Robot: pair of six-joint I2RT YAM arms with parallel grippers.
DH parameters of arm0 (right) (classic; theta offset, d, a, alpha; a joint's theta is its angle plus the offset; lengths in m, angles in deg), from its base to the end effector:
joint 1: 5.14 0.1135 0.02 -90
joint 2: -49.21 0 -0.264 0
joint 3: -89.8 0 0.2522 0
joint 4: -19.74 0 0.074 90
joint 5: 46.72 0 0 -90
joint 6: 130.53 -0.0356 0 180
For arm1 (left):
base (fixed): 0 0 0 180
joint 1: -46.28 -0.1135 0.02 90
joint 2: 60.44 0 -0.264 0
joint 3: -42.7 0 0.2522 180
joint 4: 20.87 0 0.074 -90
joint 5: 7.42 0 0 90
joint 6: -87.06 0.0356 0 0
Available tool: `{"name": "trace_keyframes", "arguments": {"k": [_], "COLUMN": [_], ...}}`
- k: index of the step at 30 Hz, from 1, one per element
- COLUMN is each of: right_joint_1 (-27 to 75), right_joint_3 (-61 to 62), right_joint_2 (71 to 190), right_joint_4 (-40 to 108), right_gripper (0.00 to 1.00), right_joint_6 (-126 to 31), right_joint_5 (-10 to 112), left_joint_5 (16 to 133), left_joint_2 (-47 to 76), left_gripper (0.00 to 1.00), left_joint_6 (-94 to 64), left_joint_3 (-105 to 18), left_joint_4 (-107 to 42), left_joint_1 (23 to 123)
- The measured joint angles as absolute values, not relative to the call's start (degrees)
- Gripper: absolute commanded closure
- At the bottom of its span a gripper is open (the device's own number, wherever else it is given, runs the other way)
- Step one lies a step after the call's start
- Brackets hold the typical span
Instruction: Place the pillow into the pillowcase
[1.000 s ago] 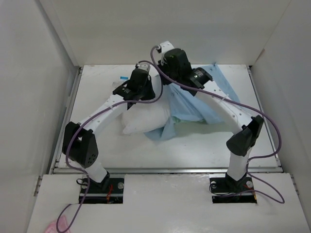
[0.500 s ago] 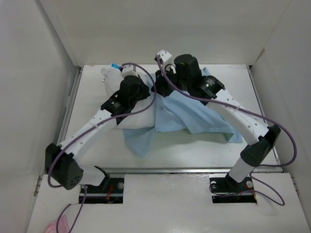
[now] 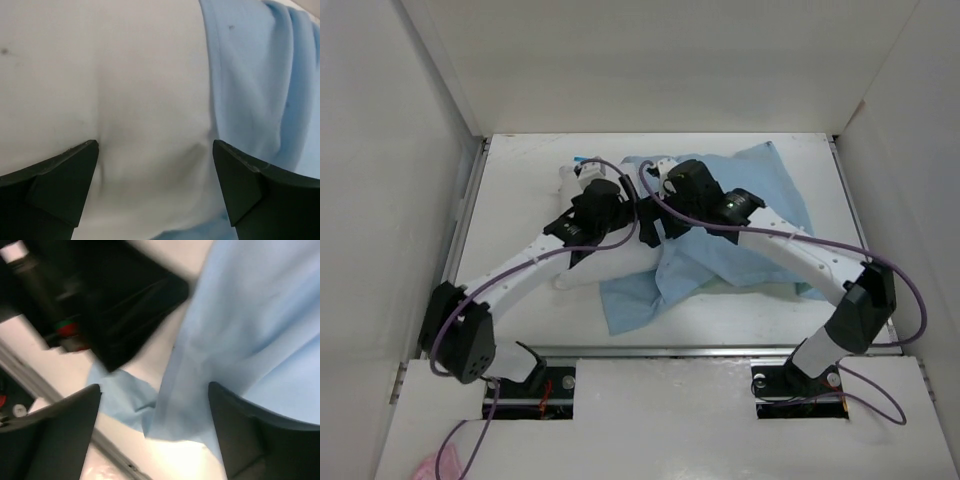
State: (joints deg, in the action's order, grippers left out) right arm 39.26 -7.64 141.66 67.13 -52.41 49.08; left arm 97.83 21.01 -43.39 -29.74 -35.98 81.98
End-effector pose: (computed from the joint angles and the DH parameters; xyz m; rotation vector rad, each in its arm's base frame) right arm 0.2571 0.2568 0.3254 -0.7192 2.2755 0.6029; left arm 0.2724 -0.1842 0.2908 -0.2585 2.0089 -0.5936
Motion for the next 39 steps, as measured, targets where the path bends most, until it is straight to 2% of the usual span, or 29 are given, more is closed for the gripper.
{"name": "trace_keyframes", "arguments": {"k": [5,9,12,15,21,22,23,24,25,30,33,39], "right_joint_1": [39.7,44.3,50.4,54.3,54.6,54.5,54.4,54.4,54.4,54.7,54.4,48.3], "right_joint_3": [-12.3,-21.4,-29.9,-36.8,-49.6,-49.7,-49.8,-50.0,-50.5,-50.0,-44.2,-43.5], "right_joint_2": [135.8,137.3,144.3,153.7,177.3,180.0,182.2,184.3,185.9,184.2,176.4,159.2], "right_joint_4": [69.5,71.5,72.0,72.4,74.1,74.3,74.4,74.3,74.1,71.8,69.8,70.1], "right_gripper": [0.00,0.00,0.00,0.00,0.00,0.06,0.20,0.77,1.00,1.00,1.00,1.00], "right_joint_6": [-50.4,-46.6,-42.9,-39.6,-36.9,-36.8,-36.6,-36.4,-36.0,-36.5,-36.5,-36.5], "right_joint_5": [43.2,38.1,35.2,33.8,26.7,25.0,23.9,22.5,21.0,15.8,15.1,20.0], "left_joint_5": [100.9,107.4,112.3,115.0,116.3,116.3,116.3,116.3,116.3,116.3,115.7,110.2], "left_joint_2": [3.5,-13.2,-20.4,-21.7,-21.5,-21.7,-21.9,-22.4,-23.0,-25.3,-25.8,-24.4], "left_gripper": [0.00,0.00,0.00,0.00,0.00,0.00,0.00,0.00,0.00,0.00,0.00,0.00], "left_joint_6": [-47.3,-53.2,-58.2,-62.3,-67.6,-68.2,-68.5,-68.9,-69.3,-70.2,-69.8,-65.4], "left_joint_3": [-25.4,-25.0,-26.9,-28.6,-28.6,-28.6,-28.6,-28.6,-28.6,-28.6,-28.0,-22.0], "left_joint_4": [-47.5,-57.9,-67.0,-74.9,-85.4,-86.4,-87.1,-87.8,-88.6,-90.5,-89.3,-80.5], "left_joint_1": [83.0,81.2,79.2,78.8,78.8,78.8,78.8,78.8,78.8,78.8,78.8,78.8]}}
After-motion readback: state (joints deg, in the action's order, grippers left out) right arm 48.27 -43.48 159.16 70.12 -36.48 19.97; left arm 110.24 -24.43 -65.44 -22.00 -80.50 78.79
